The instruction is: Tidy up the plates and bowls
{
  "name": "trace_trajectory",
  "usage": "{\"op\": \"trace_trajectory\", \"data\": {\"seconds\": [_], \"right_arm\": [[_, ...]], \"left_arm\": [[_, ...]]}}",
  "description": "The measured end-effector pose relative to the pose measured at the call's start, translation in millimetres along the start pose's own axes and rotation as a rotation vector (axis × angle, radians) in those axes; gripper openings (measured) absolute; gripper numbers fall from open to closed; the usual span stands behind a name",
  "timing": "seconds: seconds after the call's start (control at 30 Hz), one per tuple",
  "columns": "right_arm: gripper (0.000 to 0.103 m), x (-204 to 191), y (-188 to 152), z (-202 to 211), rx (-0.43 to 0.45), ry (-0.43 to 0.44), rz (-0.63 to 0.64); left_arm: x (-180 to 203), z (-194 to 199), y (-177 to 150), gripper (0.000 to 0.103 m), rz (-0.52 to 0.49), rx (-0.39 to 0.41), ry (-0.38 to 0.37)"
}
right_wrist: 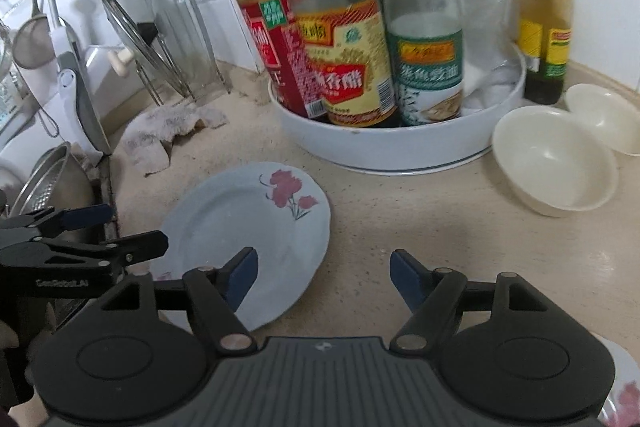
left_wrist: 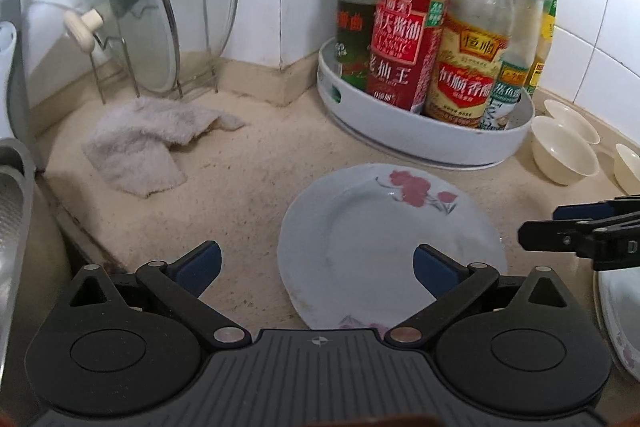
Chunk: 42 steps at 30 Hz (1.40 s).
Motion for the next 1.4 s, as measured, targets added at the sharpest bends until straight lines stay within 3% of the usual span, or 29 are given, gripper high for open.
{"op": "trace_trajectory", "data": {"seconds": [0.63, 0.77, 0.83, 0.87, 1.03, 1.17, 1.3, 1.4], "right_arm": [[0.071, -13, 11, -48, -0.084, -0.022, -0.021], [0.07, -14, 9, -54, -0.1, -0.013, -0.024], [0.062, -15, 9, -55, -0.095, -0.018, -0.015], [0.058, -16, 10, -54, -0.093, -0.011, -0.013], [0.047, -19, 11, -56, -0.092, -0.008, 0.005], [0.045, -20, 11, -56, -0.094, 0.018, -0.007], [0.033, -16, 9, -54, -0.097, 0.005, -0.008], [0.032, -15, 8, -53, -0.089, -0.008, -0.009]], "left_arm": [[-1, -38, 12, 0.099, -0.054, -0.058, -0.065], [2, -46, 12, 0.091, -0.07, -0.077, -0.074], [4, -50, 11, 0.079, -0.077, -0.087, -0.099], [5, -52, 11, 0.078, -0.08, -0.094, -0.11], [7, -57, 13, 0.079, -0.085, -0.102, -0.113], [7, -58, 14, 0.079, -0.092, -0.103, -0.117], [8, -58, 14, 0.08, -0.094, -0.099, -0.115], [10, -59, 13, 0.082, -0.095, -0.098, -0.109]]}}
Point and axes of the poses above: each gripper's, at about its wrist camera, not at the fingertips, and z roughly against the way its jaws point, x to its right, y to its top, the point moved 9 cm from there along -z, roughly the way its jaws point, and after that the axes turned 12 degrees about -x, right-handed, at the moved point
